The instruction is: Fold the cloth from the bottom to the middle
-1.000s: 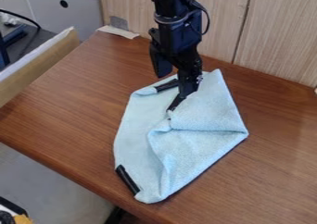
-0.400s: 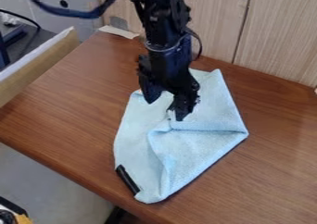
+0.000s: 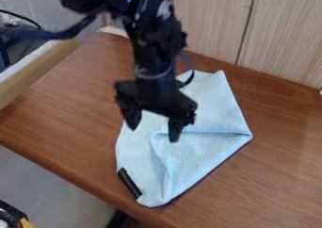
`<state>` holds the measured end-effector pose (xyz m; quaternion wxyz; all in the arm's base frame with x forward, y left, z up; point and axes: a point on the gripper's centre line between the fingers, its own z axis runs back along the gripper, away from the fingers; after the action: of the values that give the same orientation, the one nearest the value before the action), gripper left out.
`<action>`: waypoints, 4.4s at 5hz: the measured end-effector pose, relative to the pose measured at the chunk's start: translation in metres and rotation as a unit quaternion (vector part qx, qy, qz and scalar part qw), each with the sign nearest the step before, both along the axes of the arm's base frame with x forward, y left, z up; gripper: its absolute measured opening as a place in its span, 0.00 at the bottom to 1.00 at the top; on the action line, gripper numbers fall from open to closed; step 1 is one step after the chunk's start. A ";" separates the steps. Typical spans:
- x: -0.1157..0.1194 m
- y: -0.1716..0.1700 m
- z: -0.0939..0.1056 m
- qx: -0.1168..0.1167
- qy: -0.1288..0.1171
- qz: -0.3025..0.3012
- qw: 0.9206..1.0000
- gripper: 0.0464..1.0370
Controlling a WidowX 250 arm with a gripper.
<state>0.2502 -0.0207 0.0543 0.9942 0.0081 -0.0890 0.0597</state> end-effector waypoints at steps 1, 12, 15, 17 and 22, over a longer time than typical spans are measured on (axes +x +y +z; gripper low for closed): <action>-0.020 0.004 -0.015 -0.004 0.009 0.059 0.998 0.96; -0.025 0.016 -0.019 0.014 0.015 0.099 0.995 0.02; 0.062 -0.007 0.006 -0.003 -0.018 0.046 0.999 0.02; 0.104 -0.021 -0.031 -0.005 0.016 -0.007 1.000 0.02; 0.113 -0.020 -0.055 -0.002 0.043 -0.034 0.998 0.44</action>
<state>0.3631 -0.0407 -0.0010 0.9986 0.0061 -0.0460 0.0252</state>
